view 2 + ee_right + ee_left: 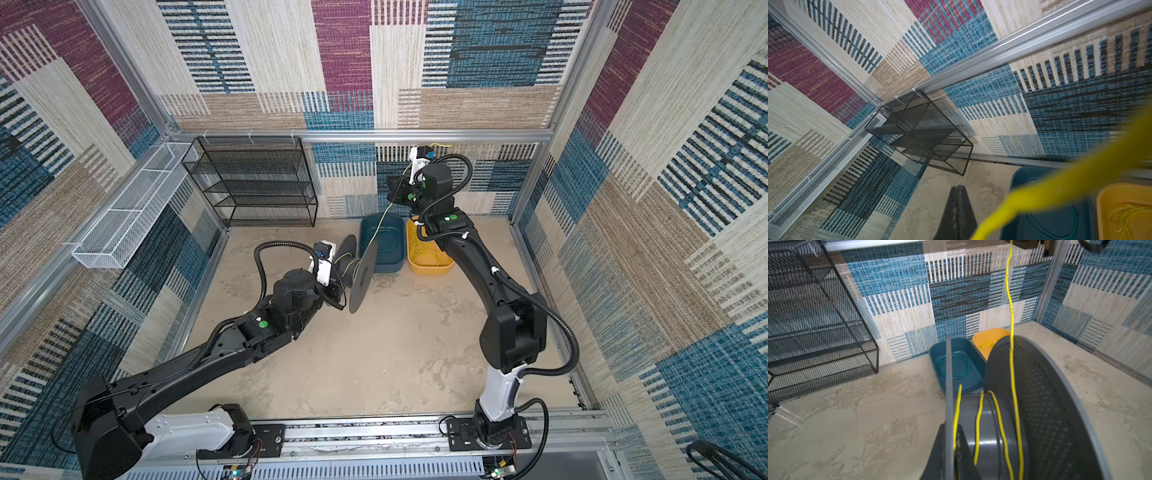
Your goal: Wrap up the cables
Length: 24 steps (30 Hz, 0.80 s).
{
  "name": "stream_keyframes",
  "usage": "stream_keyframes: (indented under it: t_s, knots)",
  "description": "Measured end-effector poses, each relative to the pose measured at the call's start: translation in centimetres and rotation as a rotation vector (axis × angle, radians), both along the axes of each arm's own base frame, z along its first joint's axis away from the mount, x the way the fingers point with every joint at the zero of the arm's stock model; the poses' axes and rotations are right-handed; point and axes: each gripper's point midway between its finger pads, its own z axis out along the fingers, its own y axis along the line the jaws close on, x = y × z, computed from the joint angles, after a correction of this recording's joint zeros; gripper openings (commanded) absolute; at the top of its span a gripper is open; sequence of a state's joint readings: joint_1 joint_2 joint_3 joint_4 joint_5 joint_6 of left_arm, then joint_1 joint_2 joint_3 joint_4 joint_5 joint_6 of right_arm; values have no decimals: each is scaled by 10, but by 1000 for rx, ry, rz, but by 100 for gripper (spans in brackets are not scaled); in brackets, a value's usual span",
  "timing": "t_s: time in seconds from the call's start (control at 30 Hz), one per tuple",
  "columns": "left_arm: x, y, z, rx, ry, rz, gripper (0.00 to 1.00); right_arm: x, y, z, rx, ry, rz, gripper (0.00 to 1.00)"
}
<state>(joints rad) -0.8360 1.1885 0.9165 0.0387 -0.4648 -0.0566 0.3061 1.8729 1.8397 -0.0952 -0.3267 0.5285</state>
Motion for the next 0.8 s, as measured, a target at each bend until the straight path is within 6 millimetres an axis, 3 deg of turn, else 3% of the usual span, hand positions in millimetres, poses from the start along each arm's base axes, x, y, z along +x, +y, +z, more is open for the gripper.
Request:
stream_keyframes:
  t_s: [0.13,0.2,0.3,0.43,0.57,0.7,0.8]
  knots:
    - [-18,7,-8,27,26,-21,0,26,-1,-56,50,149,44,0]
    - [-28,12,-10,23,32,-31,0,29,1,-86,79,246,69,1]
    - [-39,20,-13,16,46,-44,0,27,11,-115,134,338,118,3]
    - [-43,19,-25,3,101,-46,0,26,17,-143,220,422,162,5]
    - [-46,20,-53,36,172,-32,0,30,7,-173,289,478,134,9]
    - [-55,29,-92,140,277,-18,0,38,-15,-187,314,455,46,13]
    - [-51,30,-96,148,296,14,0,30,-18,-193,316,457,29,17]
